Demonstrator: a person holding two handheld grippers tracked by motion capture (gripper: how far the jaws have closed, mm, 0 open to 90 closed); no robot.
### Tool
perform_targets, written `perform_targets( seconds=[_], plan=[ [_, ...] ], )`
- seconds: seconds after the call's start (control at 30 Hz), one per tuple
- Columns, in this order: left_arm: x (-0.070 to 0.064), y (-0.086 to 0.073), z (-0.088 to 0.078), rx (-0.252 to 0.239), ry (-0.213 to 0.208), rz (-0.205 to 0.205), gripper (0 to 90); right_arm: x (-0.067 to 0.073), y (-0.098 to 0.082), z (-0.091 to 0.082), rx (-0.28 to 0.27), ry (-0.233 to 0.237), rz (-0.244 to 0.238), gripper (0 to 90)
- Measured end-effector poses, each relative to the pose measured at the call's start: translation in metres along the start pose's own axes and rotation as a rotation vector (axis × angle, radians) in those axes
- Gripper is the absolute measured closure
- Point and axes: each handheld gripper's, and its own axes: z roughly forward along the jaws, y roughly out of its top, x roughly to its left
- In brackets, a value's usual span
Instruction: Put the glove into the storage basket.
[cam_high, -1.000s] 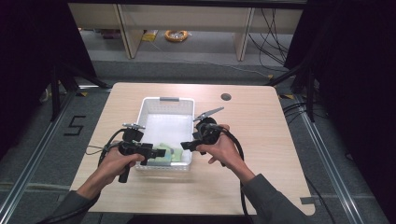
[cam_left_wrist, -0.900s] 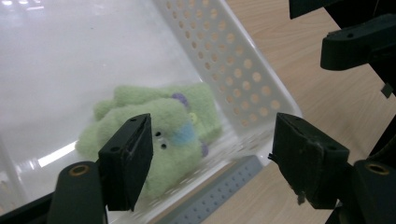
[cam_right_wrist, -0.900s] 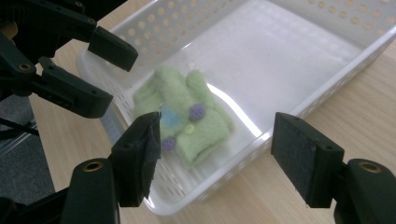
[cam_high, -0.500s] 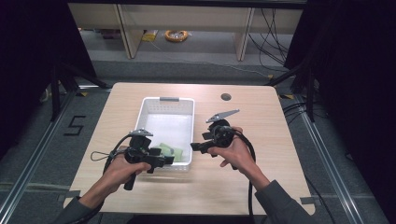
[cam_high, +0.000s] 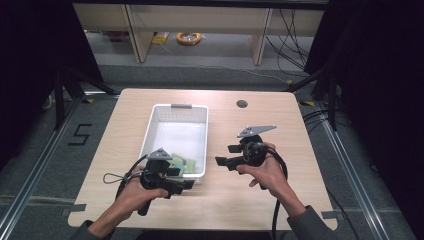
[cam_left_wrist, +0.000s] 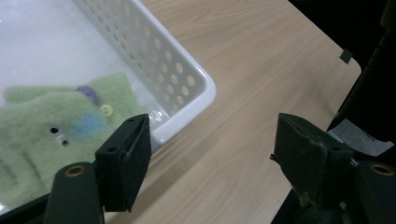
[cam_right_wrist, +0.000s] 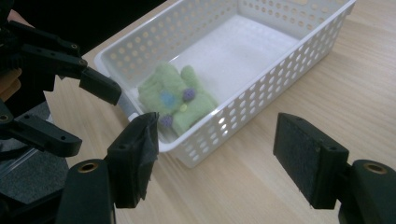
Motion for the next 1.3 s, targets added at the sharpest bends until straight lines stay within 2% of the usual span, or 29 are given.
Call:
perform_targets(
  seconds=[0.03,0.07,0.13,0.2,0.27,0.3,0.33,0.4,0.43,0.47,0.5,0.53,0.67,0.73,0.77,0.9,1.0,1.03,1.07,1.13,1.3],
  plan=[
    [0.000,0.000,0.000,0.000,0.000,0.000,27.1,0.000,0.000,0.000,0.000,0.000,0.000,31.9],
    [-0.003,-0.001,0.001,-0.004,0.001,-0.002,27.1,-0.002,-0.001,-0.001,-0.013,-0.015,-0.039,31.9],
    [-0.009,-0.004,0.001,-0.011,-0.008,0.006,27.1,0.000,-0.007,-0.006,-0.014,-0.005,-0.006,31.7],
    [-0.012,-0.005,0.001,-0.012,-0.016,0.023,27.1,-0.001,-0.010,-0.008,-0.023,-0.008,-0.019,31.6],
    [-0.014,-0.005,0.001,-0.020,-0.024,0.021,27.1,-0.001,-0.012,-0.009,-0.026,-0.010,-0.021,31.5],
    [-0.015,-0.006,0.001,-0.020,-0.033,0.028,27.1,0.000,-0.013,-0.010,-0.038,-0.014,-0.003,31.4],
    [-0.018,-0.007,0.001,-0.024,-0.027,0.035,27.1,-0.003,-0.016,-0.013,-0.037,-0.007,-0.024,31.3],
    [-0.019,-0.007,0.001,-0.021,-0.022,0.049,27.0,-0.003,-0.017,-0.013,-0.040,-0.008,-0.033,31.3],
    [-0.021,-0.008,0.002,-0.025,-0.021,0.052,27.1,-0.003,-0.020,-0.014,-0.037,-0.001,-0.001,31.2],
    [-0.022,-0.008,0.002,-0.026,-0.022,0.060,27.0,-0.004,-0.021,-0.015,-0.043,-0.001,-0.009,31.2],
    [-0.023,-0.009,0.002,-0.027,-0.020,0.058,27.0,-0.006,-0.024,-0.016,-0.057,-0.007,-0.040,31.1],
    [-0.025,-0.010,0.003,-0.039,-0.018,0.060,27.0,-0.003,-0.026,-0.018,-0.045,-0.008,0.001,31.1],
    [-0.028,-0.014,0.007,-0.028,-0.027,0.073,27.0,-0.004,-0.032,-0.019,-0.061,-0.003,0.000,31.0],
    [-0.029,-0.015,0.008,-0.030,-0.026,0.075,27.0,-0.003,-0.034,-0.021,-0.051,0.000,0.012,30.9],
    [-0.029,-0.015,0.009,-0.028,-0.028,0.080,27.0,-0.004,-0.035,-0.021,-0.052,-0.010,0.002,30.8],
    [-0.031,-0.017,0.010,-0.027,-0.009,0.101,27.0,-0.004,-0.040,-0.022,-0.057,0.003,0.011,30.8],
    [-0.032,-0.020,0.012,-0.027,-0.021,0.099,26.9,-0.004,-0.044,-0.025,-0.057,-0.009,0.015,30.3],
    [-0.032,-0.020,0.012,-0.027,-0.021,0.099,26.8,-0.007,-0.045,-0.024,-0.077,-0.016,-0.018,30.1],
    [-0.032,-0.021,0.012,-0.028,-0.018,0.103,26.8,-0.007,-0.045,-0.024,-0.077,-0.016,-0.018,30.1],
    [-0.033,-0.023,0.014,-0.033,-0.019,0.096,26.6,-0.005,-0.049,-0.026,-0.070,-0.003,0.006,28.6],
    [-0.032,-0.027,0.014,-0.040,-0.027,0.102,25.1,-0.004,-0.055,-0.026,-0.093,0.017,-0.005,23.3]
  ],
)
